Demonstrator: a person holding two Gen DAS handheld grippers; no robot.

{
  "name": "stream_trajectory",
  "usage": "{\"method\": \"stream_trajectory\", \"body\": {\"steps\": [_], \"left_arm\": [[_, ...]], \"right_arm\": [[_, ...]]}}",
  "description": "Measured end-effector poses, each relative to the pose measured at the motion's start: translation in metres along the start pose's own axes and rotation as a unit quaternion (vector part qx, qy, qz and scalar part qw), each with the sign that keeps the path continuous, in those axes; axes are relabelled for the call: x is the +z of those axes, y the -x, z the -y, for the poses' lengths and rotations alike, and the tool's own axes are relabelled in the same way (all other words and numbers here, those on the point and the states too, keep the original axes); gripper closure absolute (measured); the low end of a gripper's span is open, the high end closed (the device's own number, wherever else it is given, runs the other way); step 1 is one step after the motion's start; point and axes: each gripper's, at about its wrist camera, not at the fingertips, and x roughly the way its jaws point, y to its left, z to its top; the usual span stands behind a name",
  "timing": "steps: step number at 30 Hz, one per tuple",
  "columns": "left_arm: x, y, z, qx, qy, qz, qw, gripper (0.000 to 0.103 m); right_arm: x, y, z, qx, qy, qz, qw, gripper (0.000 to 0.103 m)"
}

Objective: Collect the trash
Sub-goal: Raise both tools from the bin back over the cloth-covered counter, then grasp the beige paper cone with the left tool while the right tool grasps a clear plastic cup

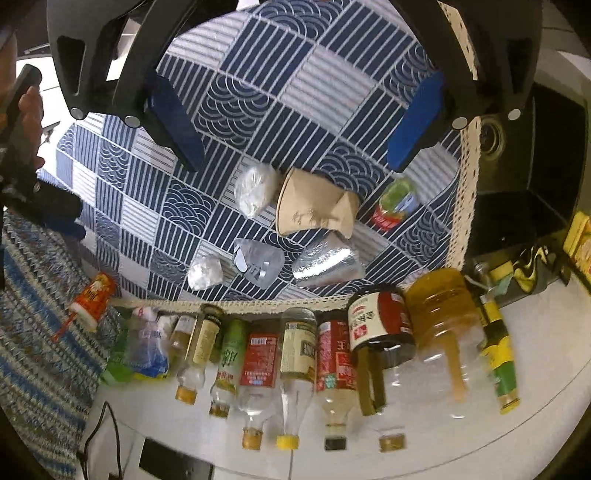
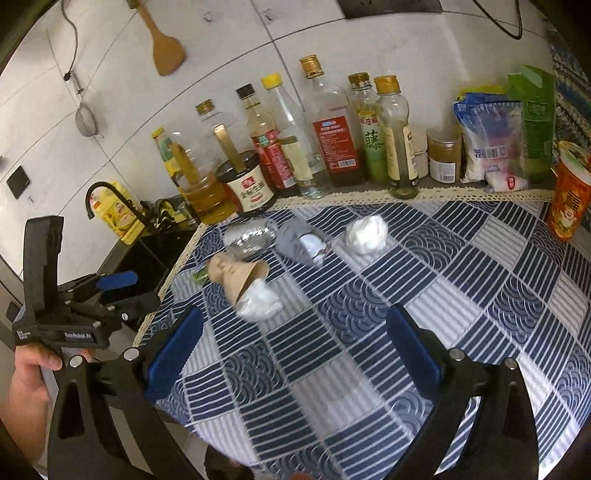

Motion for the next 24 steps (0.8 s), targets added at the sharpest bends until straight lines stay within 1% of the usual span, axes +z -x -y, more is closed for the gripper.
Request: {"method": "stream_trajectory", "body": {"steps": [5, 12, 18, 24], "left_arm": [[0.017, -0.035, 0.004, 0.016, -0.005, -0.025, 0.9995, 0.007], [0.032, -0.081, -0.006, 0.047, 0.004, -0.066, 0.9967, 0.007], [0.037, -0.107, -0.012, 0.061, 0.015, -0.094, 0.9936, 0.007], [0.040, -0.122, -0.015, 0.069, 0.020, -0.108, 0.9915, 0.007]], "right_arm": [[0.020, -0.020, 0.024, 0.002, 0.002, -0.007, 1.000, 0.005], [0.042, -0.049, 0.055, 0.015, -0.003, -0.026, 1.000, 0.005], [0.054, -0.074, 0.073, 0.020, -0.002, -0.045, 0.999, 0.005], [0.062, -0.105, 0.084, 0.014, -0.008, -0.070, 0.997, 0.005]]}}
